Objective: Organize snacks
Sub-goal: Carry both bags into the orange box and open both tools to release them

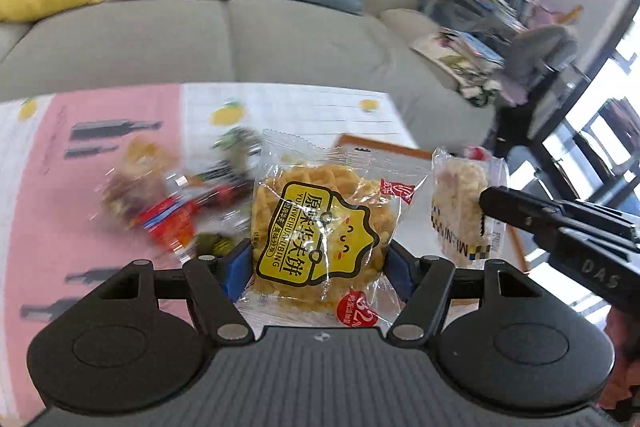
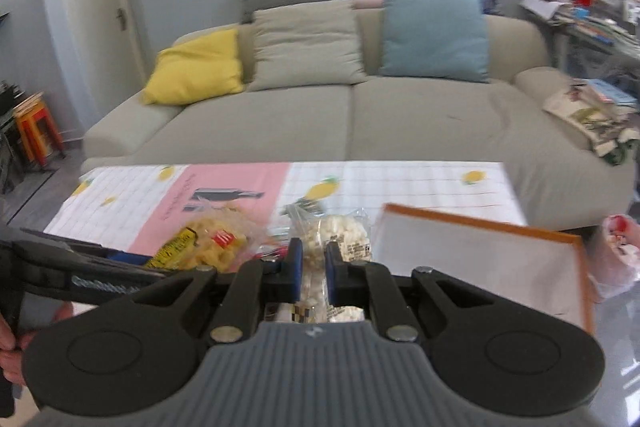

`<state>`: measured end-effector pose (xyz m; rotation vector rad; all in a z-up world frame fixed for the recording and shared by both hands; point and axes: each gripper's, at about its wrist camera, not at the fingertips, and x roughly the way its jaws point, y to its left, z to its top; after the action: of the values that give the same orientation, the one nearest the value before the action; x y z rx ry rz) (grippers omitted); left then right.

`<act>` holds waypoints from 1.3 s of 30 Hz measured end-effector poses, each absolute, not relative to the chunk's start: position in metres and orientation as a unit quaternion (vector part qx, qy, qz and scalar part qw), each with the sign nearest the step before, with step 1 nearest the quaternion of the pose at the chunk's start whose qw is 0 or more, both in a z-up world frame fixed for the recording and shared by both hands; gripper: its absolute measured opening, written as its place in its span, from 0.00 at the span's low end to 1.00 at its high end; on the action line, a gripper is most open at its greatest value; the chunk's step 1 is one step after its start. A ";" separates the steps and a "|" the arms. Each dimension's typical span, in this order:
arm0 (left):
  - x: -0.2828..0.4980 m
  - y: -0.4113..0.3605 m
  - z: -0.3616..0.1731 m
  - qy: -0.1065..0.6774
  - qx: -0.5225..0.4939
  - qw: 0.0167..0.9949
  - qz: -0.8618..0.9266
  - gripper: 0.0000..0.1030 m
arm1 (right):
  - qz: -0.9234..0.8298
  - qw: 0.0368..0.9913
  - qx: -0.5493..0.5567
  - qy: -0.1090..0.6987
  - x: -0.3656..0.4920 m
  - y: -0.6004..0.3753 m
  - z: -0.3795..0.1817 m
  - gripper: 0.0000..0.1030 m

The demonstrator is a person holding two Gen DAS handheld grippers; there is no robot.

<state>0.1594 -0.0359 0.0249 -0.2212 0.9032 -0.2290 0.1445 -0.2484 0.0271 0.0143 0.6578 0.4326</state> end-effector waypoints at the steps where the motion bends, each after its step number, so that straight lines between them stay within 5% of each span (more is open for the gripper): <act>1: 0.165 -0.045 0.026 0.435 -0.101 0.886 -0.120 0.76 | 0.199 0.926 0.003 0.320 0.147 -0.257 0.029 0.08; 17: 0.261 -0.166 -0.033 0.526 -0.025 0.825 -0.206 0.76 | 0.125 0.896 0.093 0.416 0.223 -0.358 -0.041 0.08; 32: 0.299 -0.173 -0.090 0.618 0.002 0.757 -0.213 0.77 | 0.138 0.843 0.197 0.482 0.246 -0.387 -0.104 0.05; 39: 0.299 -0.179 -0.089 0.632 0.025 0.744 -0.213 0.86 | 0.141 0.830 0.223 0.492 0.252 -0.389 -0.115 0.05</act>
<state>0.2986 -0.1789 -0.0892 0.0553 1.3853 -0.4671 0.2520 -0.3886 -0.1154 0.4730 1.0430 0.2984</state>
